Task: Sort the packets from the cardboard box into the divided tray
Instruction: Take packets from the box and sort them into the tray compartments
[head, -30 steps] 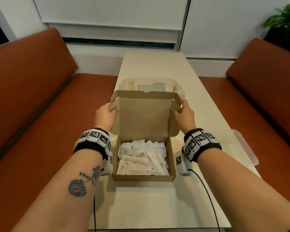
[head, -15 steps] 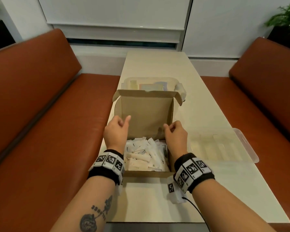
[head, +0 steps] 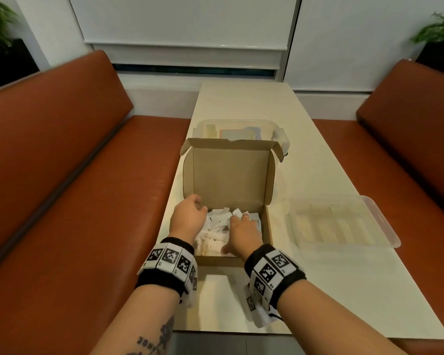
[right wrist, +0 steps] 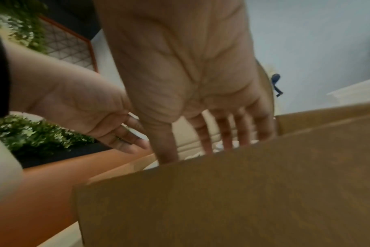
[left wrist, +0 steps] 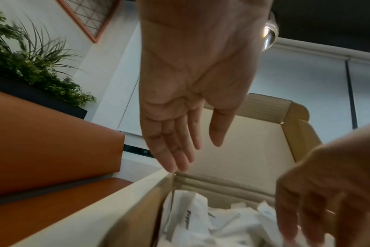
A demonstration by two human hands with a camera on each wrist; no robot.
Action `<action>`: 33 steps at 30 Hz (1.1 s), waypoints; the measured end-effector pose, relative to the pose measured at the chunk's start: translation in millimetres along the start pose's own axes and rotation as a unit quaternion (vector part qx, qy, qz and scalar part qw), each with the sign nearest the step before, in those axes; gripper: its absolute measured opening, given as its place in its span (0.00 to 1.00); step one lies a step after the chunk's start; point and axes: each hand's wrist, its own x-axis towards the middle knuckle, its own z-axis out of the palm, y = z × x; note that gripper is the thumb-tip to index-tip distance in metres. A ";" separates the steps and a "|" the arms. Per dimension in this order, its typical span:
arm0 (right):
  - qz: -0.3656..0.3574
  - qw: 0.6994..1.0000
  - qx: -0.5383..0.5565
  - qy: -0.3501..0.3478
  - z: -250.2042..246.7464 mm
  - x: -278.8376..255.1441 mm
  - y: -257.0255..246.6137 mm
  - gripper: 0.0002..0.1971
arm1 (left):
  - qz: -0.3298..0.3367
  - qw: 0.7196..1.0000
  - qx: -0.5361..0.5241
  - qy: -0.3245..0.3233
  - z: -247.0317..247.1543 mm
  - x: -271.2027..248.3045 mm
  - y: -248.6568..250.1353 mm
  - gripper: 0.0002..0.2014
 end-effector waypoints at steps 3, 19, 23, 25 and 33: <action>0.072 0.996 0.028 0.045 1.2 0.7 -0.6 0.36 | 0.001 1.000 0.011 -0.018 7.2 -9.3 -1.2 0.14; 0.026 0.994 0.102 -0.005 13.5 17.3 32.5 0.14 | -0.012 1.000 0.019 -0.020 29.6 -22.5 6.4 0.13; 0.021 0.987 0.155 0.020 6.2 18.2 39.2 0.11 | -0.015 1.000 0.010 -0.017 33.5 -22.8 8.7 0.13; 0.014 0.971 0.233 0.055 -1.7 18.0 39.6 0.14 | -0.011 1.000 -0.006 -0.008 33.0 -22.9 11.4 0.13; -0.099 0.918 0.383 0.041 -42.5 10.9 32.2 0.11 | -0.081 0.954 -0.277 -0.075 34.1 -21.7 40.6 0.24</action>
